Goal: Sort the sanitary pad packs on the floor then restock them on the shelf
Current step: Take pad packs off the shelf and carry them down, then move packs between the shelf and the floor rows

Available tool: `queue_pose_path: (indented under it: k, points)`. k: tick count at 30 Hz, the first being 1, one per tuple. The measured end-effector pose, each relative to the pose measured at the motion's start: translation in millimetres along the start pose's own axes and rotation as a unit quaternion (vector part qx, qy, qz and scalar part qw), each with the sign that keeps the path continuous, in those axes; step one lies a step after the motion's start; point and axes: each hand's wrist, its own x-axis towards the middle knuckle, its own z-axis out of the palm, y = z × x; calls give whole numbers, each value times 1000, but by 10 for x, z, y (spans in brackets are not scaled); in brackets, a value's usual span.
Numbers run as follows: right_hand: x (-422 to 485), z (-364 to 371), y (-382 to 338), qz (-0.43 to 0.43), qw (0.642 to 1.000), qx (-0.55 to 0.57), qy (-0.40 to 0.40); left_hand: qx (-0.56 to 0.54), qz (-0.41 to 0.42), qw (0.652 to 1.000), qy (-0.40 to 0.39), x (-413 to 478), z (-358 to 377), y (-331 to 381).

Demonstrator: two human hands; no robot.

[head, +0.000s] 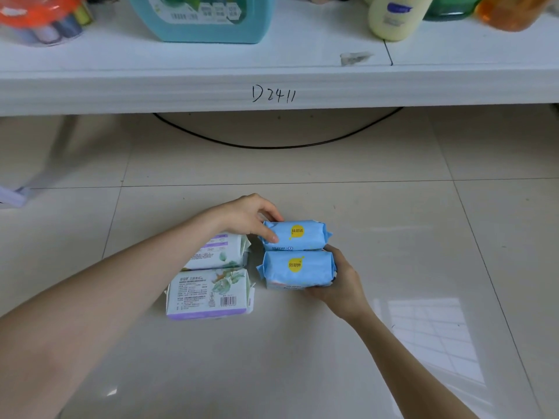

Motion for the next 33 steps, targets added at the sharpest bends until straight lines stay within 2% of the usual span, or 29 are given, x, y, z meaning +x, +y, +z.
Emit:
queue_pose_path:
  k: [7, 10, 17, 22, 25, 33]
  points:
    - [-33, -11, 4, 18, 999, -26, 3, -5, -3, 1000, 2, -43, 23, 0]
    - [-85, -32, -11, 33, 998, -55, 8, -12, -14, 999, 26, -90, 32, -9]
    - [-360, -178, -202, 83, 977, -198, -12, 96, -10, 984, 152, -414, 69, 8]
    - [-676, -256, -511, 97, 946, -308, -41, 219, 2, 953, 210, -842, 203, 53]
    - [-899, -286, -761, 85, 921, -375, -62, 276, 6, 940, 202, -1157, 282, 105]
    - [-1566, -439, -1567, 71, 867, -484, -97, 419, -69, 900, 100, -2136, 347, 491]
